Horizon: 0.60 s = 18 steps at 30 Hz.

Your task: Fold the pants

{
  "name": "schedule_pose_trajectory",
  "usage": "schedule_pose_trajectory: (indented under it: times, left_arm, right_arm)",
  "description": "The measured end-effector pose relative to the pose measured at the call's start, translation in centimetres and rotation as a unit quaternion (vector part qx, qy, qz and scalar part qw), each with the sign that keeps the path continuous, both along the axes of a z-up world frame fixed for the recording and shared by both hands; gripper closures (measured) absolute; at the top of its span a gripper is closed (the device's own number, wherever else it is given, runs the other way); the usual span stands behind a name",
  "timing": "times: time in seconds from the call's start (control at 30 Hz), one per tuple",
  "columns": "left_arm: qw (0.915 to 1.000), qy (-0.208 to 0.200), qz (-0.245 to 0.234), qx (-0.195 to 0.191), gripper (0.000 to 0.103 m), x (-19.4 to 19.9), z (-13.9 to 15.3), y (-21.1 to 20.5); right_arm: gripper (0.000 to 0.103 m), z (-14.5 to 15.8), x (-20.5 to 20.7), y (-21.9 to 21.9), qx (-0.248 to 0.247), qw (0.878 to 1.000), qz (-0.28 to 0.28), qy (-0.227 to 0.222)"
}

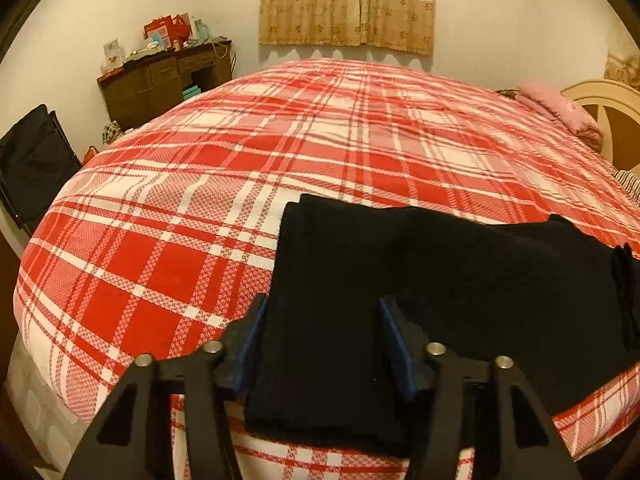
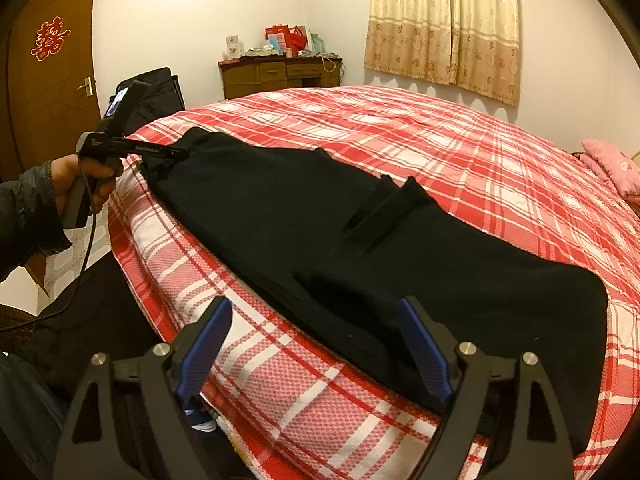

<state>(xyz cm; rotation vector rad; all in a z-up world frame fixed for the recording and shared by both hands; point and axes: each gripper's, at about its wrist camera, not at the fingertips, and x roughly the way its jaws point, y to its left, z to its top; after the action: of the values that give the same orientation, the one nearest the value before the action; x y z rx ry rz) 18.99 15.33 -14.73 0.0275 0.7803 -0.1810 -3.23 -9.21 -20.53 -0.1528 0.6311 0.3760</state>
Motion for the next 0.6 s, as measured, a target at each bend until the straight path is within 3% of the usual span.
schedule_pose_trajectory:
  times: [0.07, 0.33, 0.6]
  left_arm:
    - [0.9994, 0.006, -0.006, -0.035, 0.075, -0.2, 0.3, 0.4]
    - [0.9926, -0.017, 0.022, -0.118, 0.077, -1.5, 2.8, 1.0]
    - [0.9838, -0.066, -0.035, -0.163, 0.077, -4.2, 8.6, -2.3]
  right_arm:
    - [0.016, 0.0, -0.1, 0.1, -0.002, 1.0, 0.001, -0.002]
    - [0.016, 0.2, 0.0, -0.4, 0.004, 1.0, -0.008, -0.006]
    - [0.016, 1.8, 0.2, -3.0, 0.016, 0.998, -0.059, -0.023]
